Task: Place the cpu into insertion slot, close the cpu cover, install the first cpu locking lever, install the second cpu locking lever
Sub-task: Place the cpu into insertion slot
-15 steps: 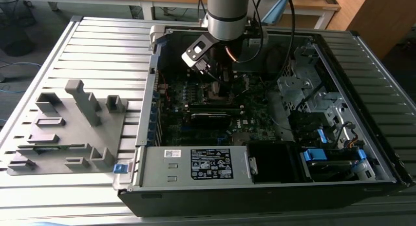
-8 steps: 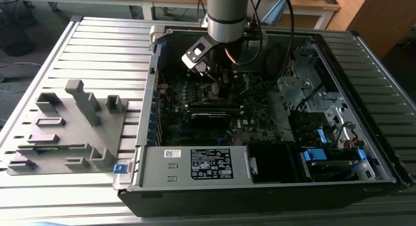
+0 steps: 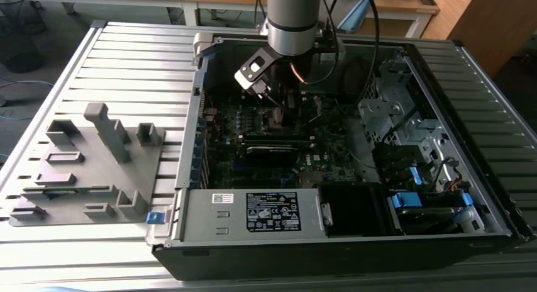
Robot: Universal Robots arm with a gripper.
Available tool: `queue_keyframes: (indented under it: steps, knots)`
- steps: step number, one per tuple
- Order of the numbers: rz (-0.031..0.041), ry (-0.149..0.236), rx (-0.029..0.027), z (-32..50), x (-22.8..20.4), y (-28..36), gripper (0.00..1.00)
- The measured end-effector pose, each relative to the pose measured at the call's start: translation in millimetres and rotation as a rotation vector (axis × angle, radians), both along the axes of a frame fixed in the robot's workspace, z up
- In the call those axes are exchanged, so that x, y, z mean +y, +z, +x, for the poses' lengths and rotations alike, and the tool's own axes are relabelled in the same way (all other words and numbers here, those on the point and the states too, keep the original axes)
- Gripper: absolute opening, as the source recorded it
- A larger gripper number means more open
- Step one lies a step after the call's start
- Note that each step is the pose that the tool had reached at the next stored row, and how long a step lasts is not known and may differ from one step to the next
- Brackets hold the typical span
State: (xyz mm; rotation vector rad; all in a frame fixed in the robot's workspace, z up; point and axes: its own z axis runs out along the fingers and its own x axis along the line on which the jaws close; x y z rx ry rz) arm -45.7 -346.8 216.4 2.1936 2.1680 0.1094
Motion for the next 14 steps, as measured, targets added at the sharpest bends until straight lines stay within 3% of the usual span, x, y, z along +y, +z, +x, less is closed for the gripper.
queue_keyframes:
  steps: [9, 14]
  knots:
    - [-0.0002, 0.000, 0.0001, -2.6, 0.2, -6.4, 0.54]
    - [-0.0003, 0.000, 0.0001, -2.7, 0.2, -6.7, 0.54]
